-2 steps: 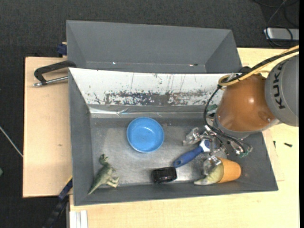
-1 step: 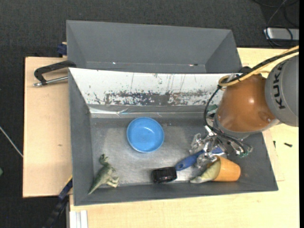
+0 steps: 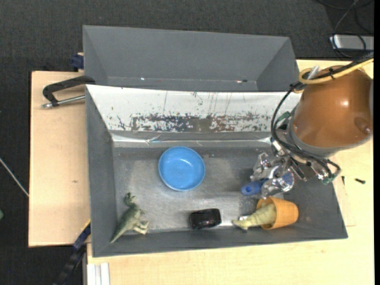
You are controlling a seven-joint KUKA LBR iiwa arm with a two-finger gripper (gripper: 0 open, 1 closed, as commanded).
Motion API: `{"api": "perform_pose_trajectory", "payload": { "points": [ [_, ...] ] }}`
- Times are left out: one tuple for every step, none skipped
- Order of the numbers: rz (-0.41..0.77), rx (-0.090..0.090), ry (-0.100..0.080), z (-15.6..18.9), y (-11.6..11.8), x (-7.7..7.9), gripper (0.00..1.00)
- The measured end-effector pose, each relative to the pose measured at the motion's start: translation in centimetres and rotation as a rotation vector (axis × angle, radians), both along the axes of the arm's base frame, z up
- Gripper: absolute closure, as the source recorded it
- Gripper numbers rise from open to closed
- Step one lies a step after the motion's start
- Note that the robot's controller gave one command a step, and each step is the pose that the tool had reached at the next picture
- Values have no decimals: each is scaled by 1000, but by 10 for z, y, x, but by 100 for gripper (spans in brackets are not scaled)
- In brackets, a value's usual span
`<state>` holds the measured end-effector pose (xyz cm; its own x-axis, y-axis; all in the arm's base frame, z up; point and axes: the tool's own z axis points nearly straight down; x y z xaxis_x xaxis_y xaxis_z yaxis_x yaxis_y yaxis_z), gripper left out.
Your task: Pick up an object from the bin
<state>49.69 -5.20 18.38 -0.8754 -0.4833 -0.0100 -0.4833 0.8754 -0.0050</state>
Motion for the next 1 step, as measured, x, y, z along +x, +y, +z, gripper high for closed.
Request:
{"api": "perform_pose_trajectory", "payload": {
  "points": [
    [-42,1,1,51,7,5,100]
  ]
}}
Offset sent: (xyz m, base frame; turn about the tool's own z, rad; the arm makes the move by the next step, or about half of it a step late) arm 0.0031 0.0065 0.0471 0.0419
